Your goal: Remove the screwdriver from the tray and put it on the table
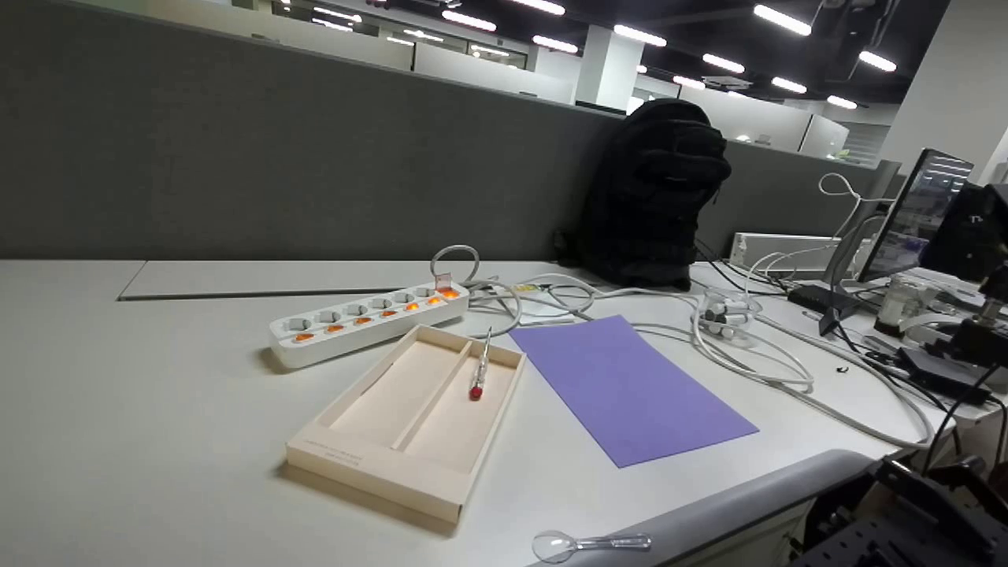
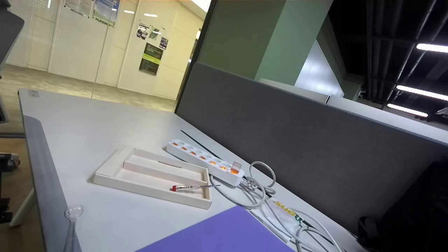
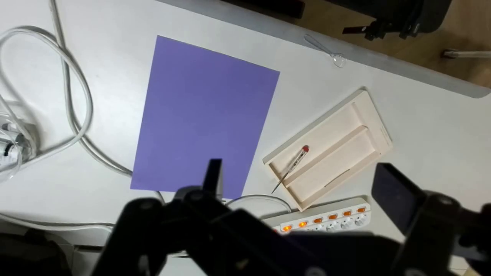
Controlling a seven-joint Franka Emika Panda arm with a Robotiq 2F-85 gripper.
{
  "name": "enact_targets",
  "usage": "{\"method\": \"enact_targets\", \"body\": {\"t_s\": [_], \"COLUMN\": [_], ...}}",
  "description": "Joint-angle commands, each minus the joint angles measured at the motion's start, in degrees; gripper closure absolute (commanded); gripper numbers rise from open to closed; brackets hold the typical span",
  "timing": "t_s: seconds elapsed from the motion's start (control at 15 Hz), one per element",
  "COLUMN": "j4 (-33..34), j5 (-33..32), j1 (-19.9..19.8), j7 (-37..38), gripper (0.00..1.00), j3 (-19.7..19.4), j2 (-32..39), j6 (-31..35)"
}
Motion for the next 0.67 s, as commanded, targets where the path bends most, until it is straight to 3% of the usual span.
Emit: {"method": "enact_targets", "body": {"t_s": [0.0, 0.6], "j4": [-1.5, -11.0], "j5": [-0.9, -4.4], "j1": [-1.6, 0.1], "j7": [0.4, 2.1], "gripper": [0.00, 0.00], "j3": [3.0, 12.1], "j2": [1.4, 9.3], "j6": [3.0, 20.8]}}
